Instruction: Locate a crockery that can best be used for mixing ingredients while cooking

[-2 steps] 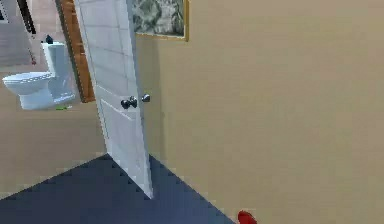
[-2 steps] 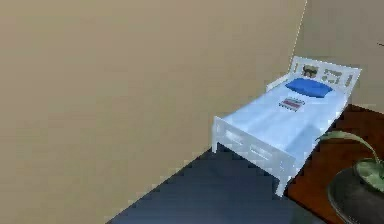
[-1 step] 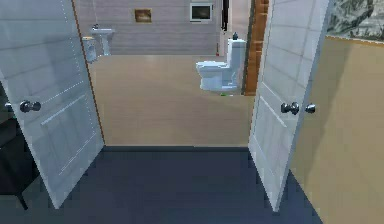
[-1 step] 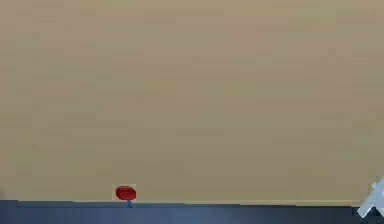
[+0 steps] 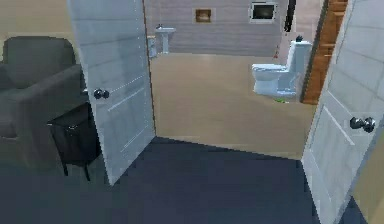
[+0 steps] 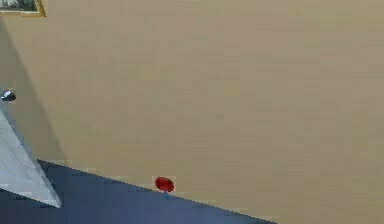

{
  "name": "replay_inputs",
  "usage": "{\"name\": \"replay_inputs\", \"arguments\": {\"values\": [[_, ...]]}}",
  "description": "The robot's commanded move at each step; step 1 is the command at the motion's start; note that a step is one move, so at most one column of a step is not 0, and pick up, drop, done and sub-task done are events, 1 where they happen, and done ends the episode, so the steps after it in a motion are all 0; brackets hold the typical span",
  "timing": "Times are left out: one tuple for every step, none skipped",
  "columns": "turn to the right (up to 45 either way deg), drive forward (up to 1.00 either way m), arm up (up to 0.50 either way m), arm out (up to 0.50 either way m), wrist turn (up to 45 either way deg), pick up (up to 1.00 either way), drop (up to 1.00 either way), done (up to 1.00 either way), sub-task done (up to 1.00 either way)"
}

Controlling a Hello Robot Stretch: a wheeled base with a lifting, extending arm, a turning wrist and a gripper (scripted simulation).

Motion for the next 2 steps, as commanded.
{"name": "replay_inputs", "arguments": {"values": [[0.0, 0.45, 0.00, 0.00, 0.0, 0.00, 0.00, 0.00, 0.00], [-45.0, 0.00, 0.00, 0.00, 0.0, 0.00, 0.00, 0.00, 0.00]]}}
